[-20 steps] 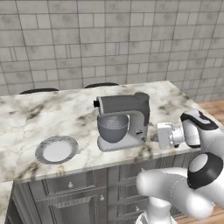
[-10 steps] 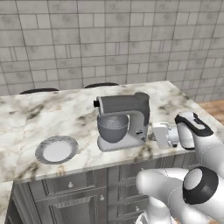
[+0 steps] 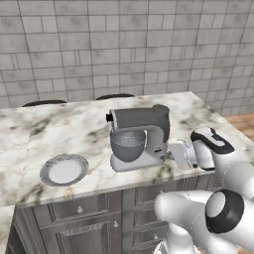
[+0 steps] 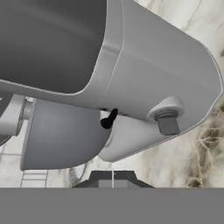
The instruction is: Add butter and sugar cubes to the stand mixer bowl and then turn on the stand mixer to begin making frosting.
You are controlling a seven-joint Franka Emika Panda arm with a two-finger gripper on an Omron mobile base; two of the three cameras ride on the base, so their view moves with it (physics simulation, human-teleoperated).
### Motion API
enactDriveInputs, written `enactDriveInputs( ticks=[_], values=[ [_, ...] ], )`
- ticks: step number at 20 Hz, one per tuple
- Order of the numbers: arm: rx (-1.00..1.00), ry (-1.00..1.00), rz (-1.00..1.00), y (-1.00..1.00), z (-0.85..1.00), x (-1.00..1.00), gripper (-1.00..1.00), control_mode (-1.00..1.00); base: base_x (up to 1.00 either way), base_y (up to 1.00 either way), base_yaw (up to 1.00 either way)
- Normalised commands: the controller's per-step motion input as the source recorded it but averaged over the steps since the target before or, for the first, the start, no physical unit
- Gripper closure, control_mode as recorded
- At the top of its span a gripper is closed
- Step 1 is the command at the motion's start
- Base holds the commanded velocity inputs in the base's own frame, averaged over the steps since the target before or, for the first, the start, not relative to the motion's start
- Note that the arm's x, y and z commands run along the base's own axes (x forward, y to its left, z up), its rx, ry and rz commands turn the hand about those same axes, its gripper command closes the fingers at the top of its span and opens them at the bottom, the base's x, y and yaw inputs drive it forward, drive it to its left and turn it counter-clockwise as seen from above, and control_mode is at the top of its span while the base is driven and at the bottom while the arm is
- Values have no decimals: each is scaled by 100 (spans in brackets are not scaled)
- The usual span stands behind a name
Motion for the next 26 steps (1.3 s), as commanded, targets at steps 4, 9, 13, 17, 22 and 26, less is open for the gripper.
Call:
enactDriveInputs(
  ticks=[4, 9, 13, 17, 22, 26],
  values=[
    [-1, 13, -4, -23, -9, 28, 100, -100, 0, 0, 0],
    [-1, 13, -2, -26, -12, 28, 100, -100, 0, 0, 0],
    [0, 10, 0, -16, -28, 8, 100, -100, 0, 0, 0],
    [0, 8, 0, -3, -50, -3, 100, -100, 0, 0, 0],
    [0, 1, 0, 0, -31, -7, 100, -100, 0, 0, 0],
    [0, 0, 0, 1, 0, 0, 100, -100, 0, 0, 0]
  ],
)
